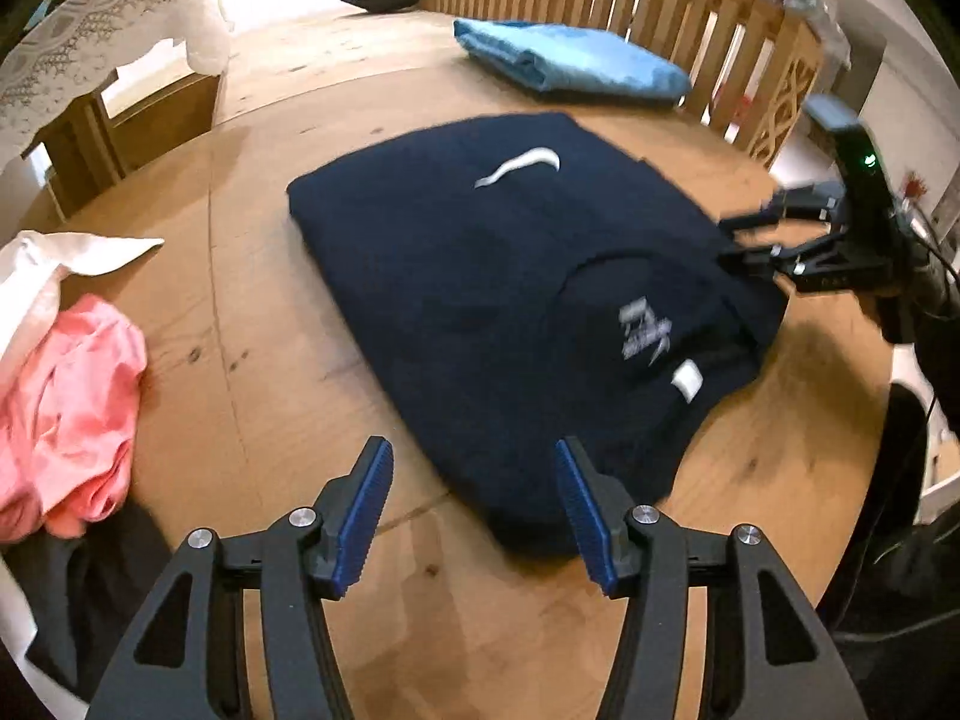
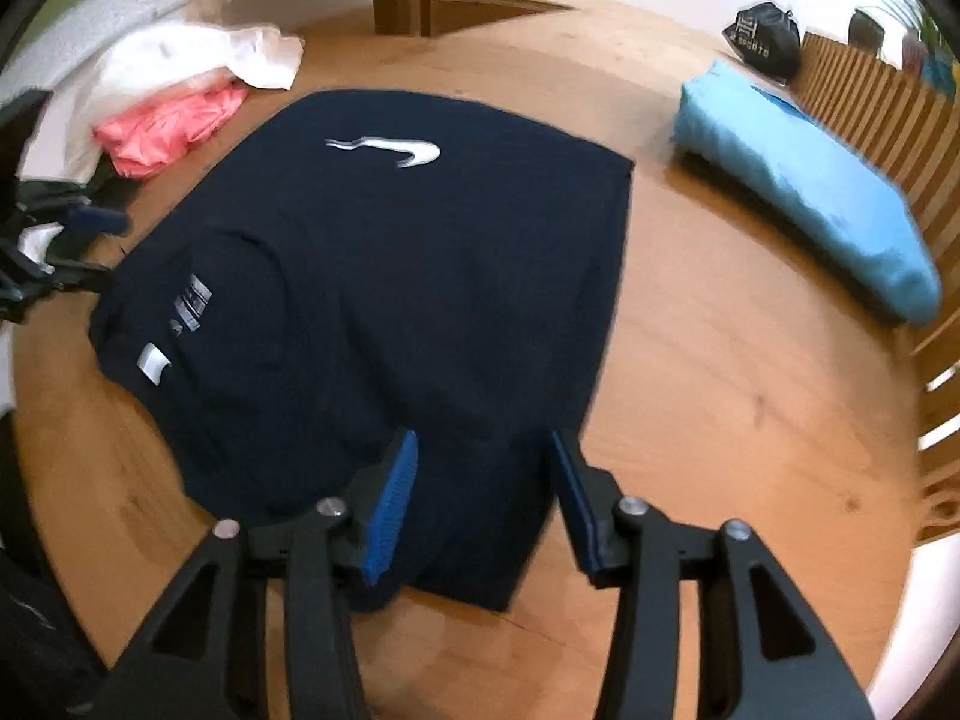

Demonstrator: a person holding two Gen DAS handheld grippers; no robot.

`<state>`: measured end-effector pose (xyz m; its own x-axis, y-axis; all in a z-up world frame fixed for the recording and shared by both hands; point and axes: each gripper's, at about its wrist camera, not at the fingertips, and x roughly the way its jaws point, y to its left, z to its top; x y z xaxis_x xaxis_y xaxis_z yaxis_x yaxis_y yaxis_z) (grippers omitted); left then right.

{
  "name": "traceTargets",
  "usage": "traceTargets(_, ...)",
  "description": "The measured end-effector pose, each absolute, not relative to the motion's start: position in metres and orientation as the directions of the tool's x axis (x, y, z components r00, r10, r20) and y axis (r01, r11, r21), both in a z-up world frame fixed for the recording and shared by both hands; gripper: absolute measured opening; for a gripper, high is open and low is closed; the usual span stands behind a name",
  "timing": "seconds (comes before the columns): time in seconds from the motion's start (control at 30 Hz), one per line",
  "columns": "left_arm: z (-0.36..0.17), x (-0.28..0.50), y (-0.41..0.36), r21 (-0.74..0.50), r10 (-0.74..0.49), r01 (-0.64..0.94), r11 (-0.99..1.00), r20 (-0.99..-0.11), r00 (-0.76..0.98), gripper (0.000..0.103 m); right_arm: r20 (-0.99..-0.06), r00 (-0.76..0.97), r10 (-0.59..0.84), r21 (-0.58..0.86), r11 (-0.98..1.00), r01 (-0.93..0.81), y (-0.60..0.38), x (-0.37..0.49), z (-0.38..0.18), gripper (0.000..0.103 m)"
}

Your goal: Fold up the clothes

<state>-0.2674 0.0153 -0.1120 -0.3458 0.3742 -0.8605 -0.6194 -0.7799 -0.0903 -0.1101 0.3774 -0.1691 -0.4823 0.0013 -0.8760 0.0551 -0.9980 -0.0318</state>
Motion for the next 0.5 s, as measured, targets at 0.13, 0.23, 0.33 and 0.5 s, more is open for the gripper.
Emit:
traceTargets(0.13,-0.118,-0.245,0.012,-0.084,0.376,-0.65,-0.755,-0.868,-0.325,0.054,-0.866,-0.493,-0.087,0.075,-0.996,0.044,0.382,-0.102,-0.146,0.047)
traceTargets(0.23,-0.121,-0.238,0.014,-0.091,0.381,-0.659,-0.747,-0.871,-0.311,0.055,-0.846,-0.521,-0.115,0.146,-0.989,-0.019,0.4,-0.1,-0.133,0.047)
traceTargets(0.33,-0.118,-0.243,0.013,-0.121,0.407,-0.645,-0.754,-0.857,-0.315,0.061,-0.824,-0.55,-0.139,0.217,-0.973,-0.08,0.417,-0.099,-0.119,0.047)
traceTargets(0.5,-0.12,-0.278,0.004,-0.268,0.472,-0.528,-0.806,-0.829,-0.3,0.064,-0.863,-0.478,-0.165,0.281,-0.942,-0.183,0.446,-0.102,-0.143,0.047)
